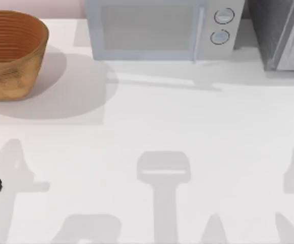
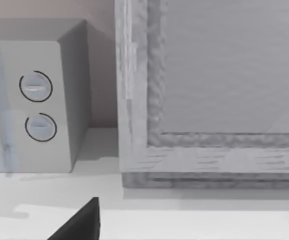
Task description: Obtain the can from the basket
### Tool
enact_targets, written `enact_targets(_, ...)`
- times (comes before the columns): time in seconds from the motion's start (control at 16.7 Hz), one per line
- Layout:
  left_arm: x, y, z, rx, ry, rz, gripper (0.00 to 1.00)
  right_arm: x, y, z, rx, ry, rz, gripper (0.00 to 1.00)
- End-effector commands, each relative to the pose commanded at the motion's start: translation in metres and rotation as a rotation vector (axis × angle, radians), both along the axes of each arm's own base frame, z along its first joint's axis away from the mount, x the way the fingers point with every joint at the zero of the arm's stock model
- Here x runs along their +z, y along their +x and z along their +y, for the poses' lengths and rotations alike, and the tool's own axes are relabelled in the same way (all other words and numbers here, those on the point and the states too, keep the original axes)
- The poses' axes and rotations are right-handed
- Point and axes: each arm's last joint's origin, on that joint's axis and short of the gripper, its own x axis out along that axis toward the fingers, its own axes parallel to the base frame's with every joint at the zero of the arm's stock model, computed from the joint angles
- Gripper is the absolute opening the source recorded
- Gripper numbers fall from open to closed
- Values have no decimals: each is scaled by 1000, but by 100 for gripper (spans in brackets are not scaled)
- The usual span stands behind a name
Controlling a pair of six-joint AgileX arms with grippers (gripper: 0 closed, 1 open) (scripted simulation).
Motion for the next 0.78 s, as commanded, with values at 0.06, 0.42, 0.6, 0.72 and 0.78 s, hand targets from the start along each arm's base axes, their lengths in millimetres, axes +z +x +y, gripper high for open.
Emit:
enact_targets(0.06, 5, 1, -1, -19, -1, -10, 0, 0, 0, 0, 0, 0, 0, 100)
enact_targets(0.42, 61, 24, -10, -228, 3, -112, 0, 0, 0, 0, 0, 0, 0, 100)
enact_targets(0.6, 91, 53, -17, -375, 14, -166, 0, 0, 0, 0, 0, 0, 0, 100)
enact_targets(0.72, 106, 78, -23, -482, 26, -198, 0, 0, 0, 0, 0, 0, 0, 100)
enact_targets(0.78, 111, 93, -26, -537, 33, -212, 0, 0, 0, 0, 0, 0, 0, 100)
